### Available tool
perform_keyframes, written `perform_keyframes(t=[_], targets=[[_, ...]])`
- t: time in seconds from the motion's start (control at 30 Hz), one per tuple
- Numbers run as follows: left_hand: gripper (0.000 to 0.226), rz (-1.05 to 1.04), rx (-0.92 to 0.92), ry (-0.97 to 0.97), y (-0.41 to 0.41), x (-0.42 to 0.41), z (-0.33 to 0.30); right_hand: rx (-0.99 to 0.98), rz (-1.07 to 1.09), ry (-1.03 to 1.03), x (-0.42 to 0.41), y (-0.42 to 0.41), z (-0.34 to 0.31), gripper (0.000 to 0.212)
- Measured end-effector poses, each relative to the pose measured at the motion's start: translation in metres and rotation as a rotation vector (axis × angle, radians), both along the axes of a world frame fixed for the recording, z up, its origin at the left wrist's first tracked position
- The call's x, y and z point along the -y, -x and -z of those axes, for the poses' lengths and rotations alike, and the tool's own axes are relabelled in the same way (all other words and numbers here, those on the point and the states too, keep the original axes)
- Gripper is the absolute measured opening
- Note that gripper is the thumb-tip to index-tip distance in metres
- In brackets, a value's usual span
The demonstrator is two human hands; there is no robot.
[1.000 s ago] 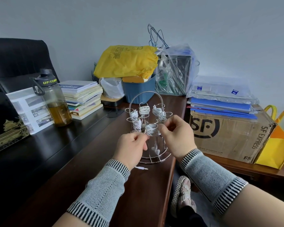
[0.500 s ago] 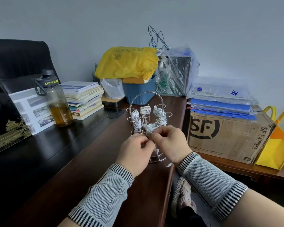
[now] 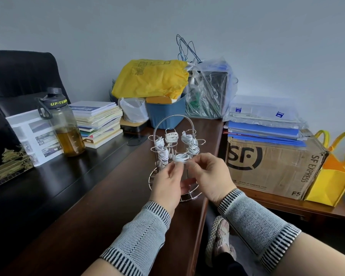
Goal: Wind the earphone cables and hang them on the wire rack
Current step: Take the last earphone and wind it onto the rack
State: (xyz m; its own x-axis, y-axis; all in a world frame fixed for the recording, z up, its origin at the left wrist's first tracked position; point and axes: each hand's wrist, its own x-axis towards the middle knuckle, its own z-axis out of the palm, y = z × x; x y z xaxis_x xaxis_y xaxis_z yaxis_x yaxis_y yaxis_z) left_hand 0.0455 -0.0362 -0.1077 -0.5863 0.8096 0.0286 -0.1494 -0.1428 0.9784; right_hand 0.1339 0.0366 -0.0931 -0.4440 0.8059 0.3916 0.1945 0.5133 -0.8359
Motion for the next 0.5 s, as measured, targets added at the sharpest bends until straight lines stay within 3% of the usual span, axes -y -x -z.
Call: perform_keyframes(t=[0.2, 0.5], targets=[[0.013, -0.041, 0.148, -0.103, 0.000, -0.005, 0.002, 0.039, 0.022, 0.034, -0.007, -0.013, -0.001, 0.019], [0.004, -0.067, 0.092, -0.093, 0.004, -0.009, 0.007, 0.265, 0.102, -0.008, -0.032, -0.050, -0.032, 0.019]])
